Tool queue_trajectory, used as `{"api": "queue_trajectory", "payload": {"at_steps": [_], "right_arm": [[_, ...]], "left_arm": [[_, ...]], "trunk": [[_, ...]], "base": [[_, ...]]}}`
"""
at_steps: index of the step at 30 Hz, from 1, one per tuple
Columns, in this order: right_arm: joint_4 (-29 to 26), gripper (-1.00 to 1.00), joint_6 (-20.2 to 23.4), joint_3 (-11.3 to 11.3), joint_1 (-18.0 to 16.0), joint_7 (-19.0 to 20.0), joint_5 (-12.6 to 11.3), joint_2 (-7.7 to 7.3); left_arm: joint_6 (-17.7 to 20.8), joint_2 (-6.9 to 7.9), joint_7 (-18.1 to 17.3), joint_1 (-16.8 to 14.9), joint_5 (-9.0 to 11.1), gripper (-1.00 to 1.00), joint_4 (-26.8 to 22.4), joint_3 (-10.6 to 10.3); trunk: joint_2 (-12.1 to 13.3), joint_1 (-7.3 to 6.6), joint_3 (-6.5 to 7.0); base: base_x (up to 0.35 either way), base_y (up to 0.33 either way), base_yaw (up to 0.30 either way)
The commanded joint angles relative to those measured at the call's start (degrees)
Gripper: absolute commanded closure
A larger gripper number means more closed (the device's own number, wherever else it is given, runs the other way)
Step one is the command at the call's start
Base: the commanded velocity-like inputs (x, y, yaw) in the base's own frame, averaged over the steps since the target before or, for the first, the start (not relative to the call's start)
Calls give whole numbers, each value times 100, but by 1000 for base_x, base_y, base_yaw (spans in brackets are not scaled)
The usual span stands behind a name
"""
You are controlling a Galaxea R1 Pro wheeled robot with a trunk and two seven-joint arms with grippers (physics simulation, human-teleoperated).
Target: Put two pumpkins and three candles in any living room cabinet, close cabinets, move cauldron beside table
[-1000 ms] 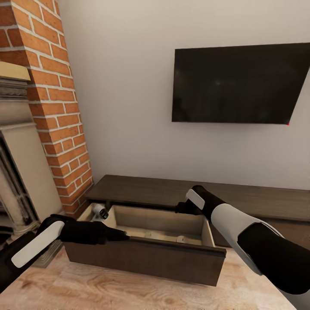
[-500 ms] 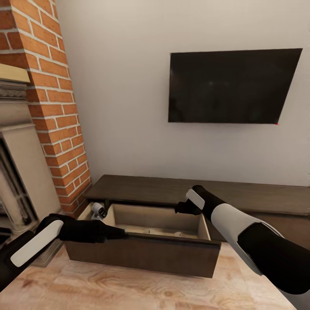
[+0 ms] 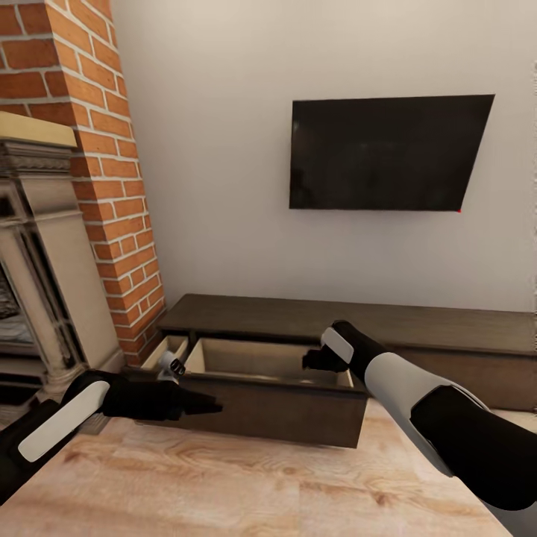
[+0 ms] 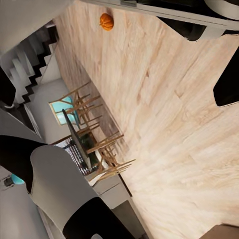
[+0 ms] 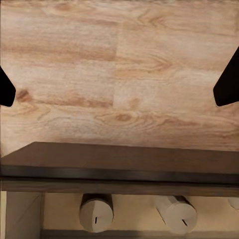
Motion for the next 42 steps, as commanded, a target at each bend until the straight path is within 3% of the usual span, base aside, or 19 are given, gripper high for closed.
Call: {"api": "queue_trajectory", "payload": {"at_steps": [1, 7, 22, 34, 42], "right_arm": [[-8, -100, 11, 36, -5, -45, -62, -1], [-8, -100, 8, 36, -5, -39, -64, 6], [-9, -100, -15, 56, -5, -43, -51, 25], [-9, -100, -102, 61, -5, -36, -47, 23], [-189, -100, -123, 62, -5, -37, -47, 25]], "left_arm": [[19, 5, -10, -8, 18, -100, 2, -11], [19, 5, -10, -8, 14, -100, 2, -8], [5, 5, 2, -8, -31, -100, 21, -6], [2, -4, 279, -8, -18, -100, 203, -10], [-8, -4, 294, -8, -28, -100, 208, -8]], "trunk": [[-3, -4, -6], [-3, -4, 6], [-3, -4, 23], [-3, -4, 23], [-3, -4, 23]], "base": [[-342, 50, 0], [-222, 158, -59], [-12, 152, -33], [-264, 88, 0], [-6, 231, 0]]}}
